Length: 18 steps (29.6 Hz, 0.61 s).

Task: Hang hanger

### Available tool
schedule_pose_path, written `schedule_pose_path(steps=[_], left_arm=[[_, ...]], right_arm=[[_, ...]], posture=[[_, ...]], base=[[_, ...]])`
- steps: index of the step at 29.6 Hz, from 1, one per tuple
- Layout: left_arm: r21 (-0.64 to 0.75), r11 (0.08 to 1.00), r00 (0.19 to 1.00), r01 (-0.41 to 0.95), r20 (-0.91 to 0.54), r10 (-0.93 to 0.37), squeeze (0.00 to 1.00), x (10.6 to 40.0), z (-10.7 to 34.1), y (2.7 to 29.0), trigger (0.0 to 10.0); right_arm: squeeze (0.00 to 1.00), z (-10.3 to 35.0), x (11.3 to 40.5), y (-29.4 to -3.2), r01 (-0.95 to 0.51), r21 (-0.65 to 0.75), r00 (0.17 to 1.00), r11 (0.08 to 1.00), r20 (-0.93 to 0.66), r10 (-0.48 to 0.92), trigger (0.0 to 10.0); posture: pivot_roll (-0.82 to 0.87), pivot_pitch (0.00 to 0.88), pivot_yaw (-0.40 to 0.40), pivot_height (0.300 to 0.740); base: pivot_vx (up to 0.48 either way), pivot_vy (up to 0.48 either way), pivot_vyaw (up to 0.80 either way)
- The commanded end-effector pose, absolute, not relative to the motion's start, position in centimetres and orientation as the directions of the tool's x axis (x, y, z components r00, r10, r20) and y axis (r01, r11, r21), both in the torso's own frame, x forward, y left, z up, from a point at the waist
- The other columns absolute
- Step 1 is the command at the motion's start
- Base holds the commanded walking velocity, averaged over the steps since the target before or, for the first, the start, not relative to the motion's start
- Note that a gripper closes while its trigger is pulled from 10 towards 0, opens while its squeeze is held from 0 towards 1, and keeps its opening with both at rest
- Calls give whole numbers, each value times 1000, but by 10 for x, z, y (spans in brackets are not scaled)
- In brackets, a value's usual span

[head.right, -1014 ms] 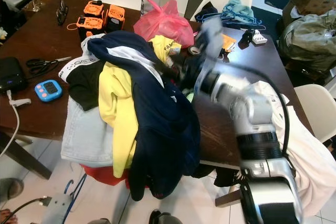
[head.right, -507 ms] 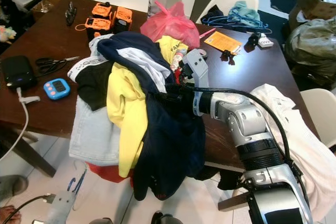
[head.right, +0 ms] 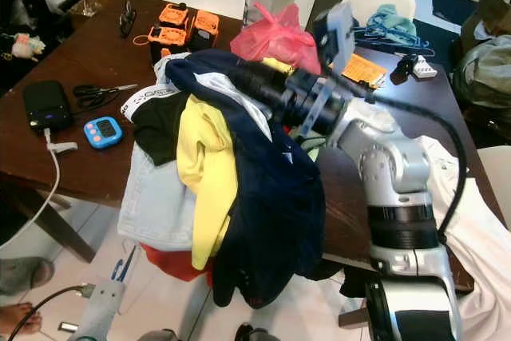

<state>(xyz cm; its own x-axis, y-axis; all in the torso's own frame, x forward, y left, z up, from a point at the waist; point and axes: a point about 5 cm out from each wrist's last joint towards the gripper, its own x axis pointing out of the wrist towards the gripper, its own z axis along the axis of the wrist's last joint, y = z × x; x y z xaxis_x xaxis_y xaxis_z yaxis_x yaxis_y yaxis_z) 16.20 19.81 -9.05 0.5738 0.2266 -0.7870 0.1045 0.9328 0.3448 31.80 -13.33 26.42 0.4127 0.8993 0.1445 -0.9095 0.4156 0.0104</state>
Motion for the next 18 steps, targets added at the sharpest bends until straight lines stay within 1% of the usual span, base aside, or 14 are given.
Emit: schedule_pose_path(steps=[1, 2, 4, 6, 8, 9, 13, 16, 18], left_arm=[[203, 962, 537, 181, -840, 76, 0, 148, -100, 160, 10000], [203, 962, 537, 180, -840, 77, 0, 148, -100, 161, 10000], [203, 963, 537, 179, -840, 77, 0, 148, -100, 161, 10000], [203, 963, 537, 179, -840, 77, 0, 148, -100, 161, 10000], [201, 964, 536, 176, -840, 78, 0, 148, -100, 161, 10000], [202, 964, 536, 174, -841, 79, 0, 148, -100, 162, 10000], [203, 964, 535, 172, -841, 82, 0, 148, -100, 163, 10000], [205, 964, 534, 168, -841, 86, 0, 148, -100, 163, 10000], [205, 964, 534, 167, -841, 86, 0, 148, -100, 163, 10000]], right_arm=[[0, 256, 317, -129, -908, -18, 417, 419, 75, 906, 10000], [0, 250, 319, -126, -899, -32, 436, 437, 37, 899, 10000], [0, 237, 331, -119, -838, -59, 544, 543, -7, 839, 10000], [0, 237, 331, -119, -838, -59, 544, 543, -7, 839, 10000], [0, 233, 346, -105, -748, -68, 660, 660, 28, 751, 10000], [0, 234, 349, -97, -721, -77, 686, 688, 58, 725, 10000], [0, 238, 352, -88, -701, -87, 702, 708, 95, 706, 10000], [0, 241, 351, -78, -707, -101, 691, 700, 113, 714, 10000], [0, 241, 351, -76, -711, -106, 687, 696, 111, 718, 10000]], posture=[[104, 45, -79, 740], [104, 45, -79, 740], [106, 46, -82, 740], [106, 46, -82, 740], [114, 49, -84, 740], [117, 49, -84, 740], [121, 50, -84, 740], [123, 50, -85, 740], [123, 50, -85, 740]], base=[[0, 0, 0], [0, 0, 0], [0, 0, 0], [0, 0, 0], [0, 0, 0], [0, 0, 0], [0, 0, 0], [0, 0, 0], [0, 0, 0]])
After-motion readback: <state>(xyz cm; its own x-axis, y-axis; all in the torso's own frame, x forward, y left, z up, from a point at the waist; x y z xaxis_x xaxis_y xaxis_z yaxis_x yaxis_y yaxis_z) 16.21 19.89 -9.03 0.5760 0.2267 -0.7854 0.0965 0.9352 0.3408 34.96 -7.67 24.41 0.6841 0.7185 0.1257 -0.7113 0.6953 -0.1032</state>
